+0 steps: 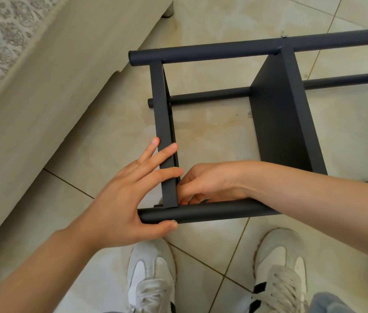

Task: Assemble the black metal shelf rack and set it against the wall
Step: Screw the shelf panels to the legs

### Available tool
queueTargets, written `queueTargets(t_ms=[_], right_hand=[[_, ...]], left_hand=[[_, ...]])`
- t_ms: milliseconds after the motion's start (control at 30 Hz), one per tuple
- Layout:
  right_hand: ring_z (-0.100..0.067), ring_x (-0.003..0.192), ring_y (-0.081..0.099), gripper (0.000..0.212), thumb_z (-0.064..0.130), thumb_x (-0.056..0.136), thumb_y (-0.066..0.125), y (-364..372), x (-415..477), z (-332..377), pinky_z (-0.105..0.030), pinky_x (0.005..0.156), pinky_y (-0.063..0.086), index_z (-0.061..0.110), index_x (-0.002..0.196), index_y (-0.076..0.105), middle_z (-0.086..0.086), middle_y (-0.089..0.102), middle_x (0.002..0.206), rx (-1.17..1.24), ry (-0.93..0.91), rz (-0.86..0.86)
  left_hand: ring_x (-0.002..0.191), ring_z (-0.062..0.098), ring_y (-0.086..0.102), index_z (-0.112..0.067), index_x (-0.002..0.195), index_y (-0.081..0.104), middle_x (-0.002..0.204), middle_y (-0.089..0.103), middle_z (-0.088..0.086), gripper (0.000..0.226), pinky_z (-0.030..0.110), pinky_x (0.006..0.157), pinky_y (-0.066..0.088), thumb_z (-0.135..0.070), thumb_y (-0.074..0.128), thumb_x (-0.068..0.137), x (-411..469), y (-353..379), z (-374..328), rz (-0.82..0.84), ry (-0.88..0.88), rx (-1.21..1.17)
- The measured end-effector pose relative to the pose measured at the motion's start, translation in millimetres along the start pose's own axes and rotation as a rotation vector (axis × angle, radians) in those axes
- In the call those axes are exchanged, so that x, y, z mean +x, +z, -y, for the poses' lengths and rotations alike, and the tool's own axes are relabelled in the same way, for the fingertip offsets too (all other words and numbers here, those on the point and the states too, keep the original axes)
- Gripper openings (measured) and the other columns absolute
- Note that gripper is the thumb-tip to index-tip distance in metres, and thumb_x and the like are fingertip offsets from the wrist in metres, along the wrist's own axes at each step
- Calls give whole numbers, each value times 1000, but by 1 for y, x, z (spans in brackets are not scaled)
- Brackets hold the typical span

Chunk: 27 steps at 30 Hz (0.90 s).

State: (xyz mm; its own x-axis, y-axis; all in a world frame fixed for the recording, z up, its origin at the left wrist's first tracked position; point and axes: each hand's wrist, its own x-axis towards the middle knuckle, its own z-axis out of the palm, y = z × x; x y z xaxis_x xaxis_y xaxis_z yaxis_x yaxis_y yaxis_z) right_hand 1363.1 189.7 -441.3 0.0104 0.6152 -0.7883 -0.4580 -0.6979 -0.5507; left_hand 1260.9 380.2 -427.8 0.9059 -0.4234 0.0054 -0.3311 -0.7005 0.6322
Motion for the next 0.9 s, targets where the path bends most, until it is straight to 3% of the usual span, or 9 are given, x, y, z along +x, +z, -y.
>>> queueTargets(t_ms=[100, 267, 467, 633, 900], right_hand=[[-15, 81, 68, 19, 25, 92, 63, 1, -2, 2, -32, 83, 54, 11, 100, 72, -3, 74, 88, -1, -5, -5], [-22, 91, 66, 29, 20, 93, 63, -3, -6, 0, -41, 97, 51, 1, 115, 68, -11, 69, 99, 30, -22, -7], [-21, 93, 65, 17, 15, 95, 62, -5, -6, -1, -40, 98, 50, 8, 108, 70, -9, 69, 100, 68, -36, 30], [-23, 99, 66, 25, 18, 94, 61, -4, -4, -1, -44, 104, 47, 5, 114, 69, -11, 71, 107, 50, -33, 39], [-20, 96, 66, 19, 19, 94, 63, -6, -5, 0, -40, 99, 50, 11, 109, 72, -8, 70, 105, 44, -18, 52]], left_hand=[[156, 19, 8, -31, 143, 47, 167, 18, -14, 73, 35, 112, 27, -58, 69, 79, 0, 0, 0, -4, 3, 4], [156, 19, 8, -35, 145, 43, 167, 17, -16, 75, 38, 113, 25, -61, 68, 79, 0, 1, 1, -13, 6, 17], [156, 20, 9, -36, 147, 42, 167, 18, -14, 77, 39, 114, 24, -61, 68, 79, 0, 1, 2, -16, 7, 19], [156, 20, 8, -34, 147, 43, 167, 19, -13, 77, 38, 114, 25, -60, 69, 78, 0, 1, 2, -11, 3, 20], [156, 20, 8, -32, 145, 45, 167, 19, -13, 76, 39, 114, 26, -59, 69, 79, 0, 1, 1, -10, 1, 2]])
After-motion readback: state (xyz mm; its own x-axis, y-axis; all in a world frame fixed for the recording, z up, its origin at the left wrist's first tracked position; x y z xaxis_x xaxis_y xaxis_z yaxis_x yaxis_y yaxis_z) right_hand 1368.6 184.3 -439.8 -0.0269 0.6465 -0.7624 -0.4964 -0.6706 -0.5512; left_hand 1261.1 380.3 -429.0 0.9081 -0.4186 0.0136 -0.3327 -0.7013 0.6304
